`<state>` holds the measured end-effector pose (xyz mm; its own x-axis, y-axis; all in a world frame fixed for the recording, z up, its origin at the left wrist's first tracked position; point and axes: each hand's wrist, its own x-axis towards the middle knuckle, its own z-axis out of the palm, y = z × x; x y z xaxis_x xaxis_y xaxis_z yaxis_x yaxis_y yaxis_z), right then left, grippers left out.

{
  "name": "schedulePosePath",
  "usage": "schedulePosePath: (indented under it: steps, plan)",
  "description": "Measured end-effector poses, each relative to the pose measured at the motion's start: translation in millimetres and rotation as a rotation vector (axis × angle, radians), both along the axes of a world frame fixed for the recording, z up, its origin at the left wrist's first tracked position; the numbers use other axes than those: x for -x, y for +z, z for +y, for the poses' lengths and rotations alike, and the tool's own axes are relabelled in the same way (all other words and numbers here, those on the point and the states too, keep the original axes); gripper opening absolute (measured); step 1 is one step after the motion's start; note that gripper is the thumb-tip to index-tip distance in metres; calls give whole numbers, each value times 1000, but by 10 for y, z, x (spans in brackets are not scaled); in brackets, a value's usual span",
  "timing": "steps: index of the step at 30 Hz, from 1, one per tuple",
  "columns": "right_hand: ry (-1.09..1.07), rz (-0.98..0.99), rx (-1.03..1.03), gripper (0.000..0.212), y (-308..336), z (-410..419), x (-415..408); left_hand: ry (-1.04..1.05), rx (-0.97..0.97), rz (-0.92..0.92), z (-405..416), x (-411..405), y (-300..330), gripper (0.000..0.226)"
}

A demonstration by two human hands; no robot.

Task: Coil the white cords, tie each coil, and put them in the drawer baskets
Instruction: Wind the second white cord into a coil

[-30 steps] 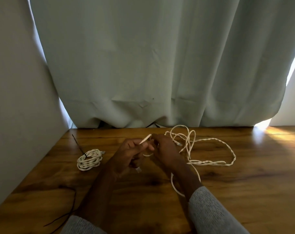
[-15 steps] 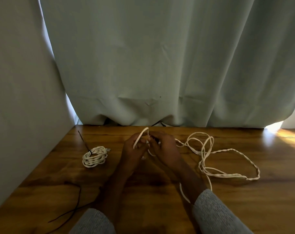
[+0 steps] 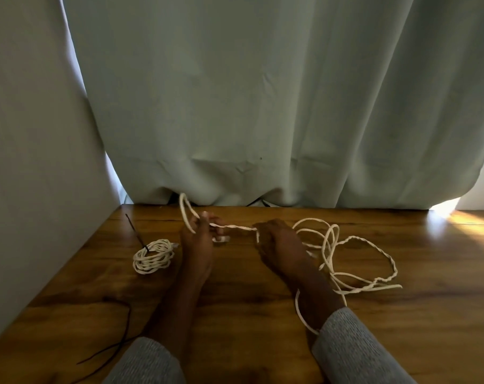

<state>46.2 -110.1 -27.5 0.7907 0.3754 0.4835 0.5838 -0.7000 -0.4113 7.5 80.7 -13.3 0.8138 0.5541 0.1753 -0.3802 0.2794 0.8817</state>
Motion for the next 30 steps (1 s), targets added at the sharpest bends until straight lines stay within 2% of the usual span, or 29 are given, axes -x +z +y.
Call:
schedulePosePath:
  steps: [3,5,6,9,11,14,16,17,19,22,26,30]
  plan:
    - [-203,23,1,18,22,-161,-136,50,261,-75,254,8,87,22]
    - [-256,37,45,16,-10,-238,-187,54,298,-64,394,20,70,22]
    - [-268,43,50,13,-18,-256,-192,52,283,-46,420,33,51,22]
    - [-280,53,92,31,18,-218,-161,47,214,-14,350,57,34,23]
    - [-264,41,96,36,48,-179,-148,66,106,-9,270,72,47,24]
    - [-263,-72,-59,41,142,-169,-106,72,-46,2,218,91,46,27]
    - [-160,-163,-147,34,251,-154,-34,76,-81,9,212,94,45,29]
    - [-85,-134,-119,32,296,-139,19,88,-88,13,215,87,44,30]
    - [0,53,50,20,294,-114,101,125,-99,27,235,66,24,32]
    - [-31,195,172,10,204,-201,89,166,-90,33,265,54,2,33]
    - [-94,238,145,15,214,-349,19,210,-57,20,265,76,45,33]
    - [-41,347,310,35,222,-423,-34,225,-90,28,279,74,43,33]
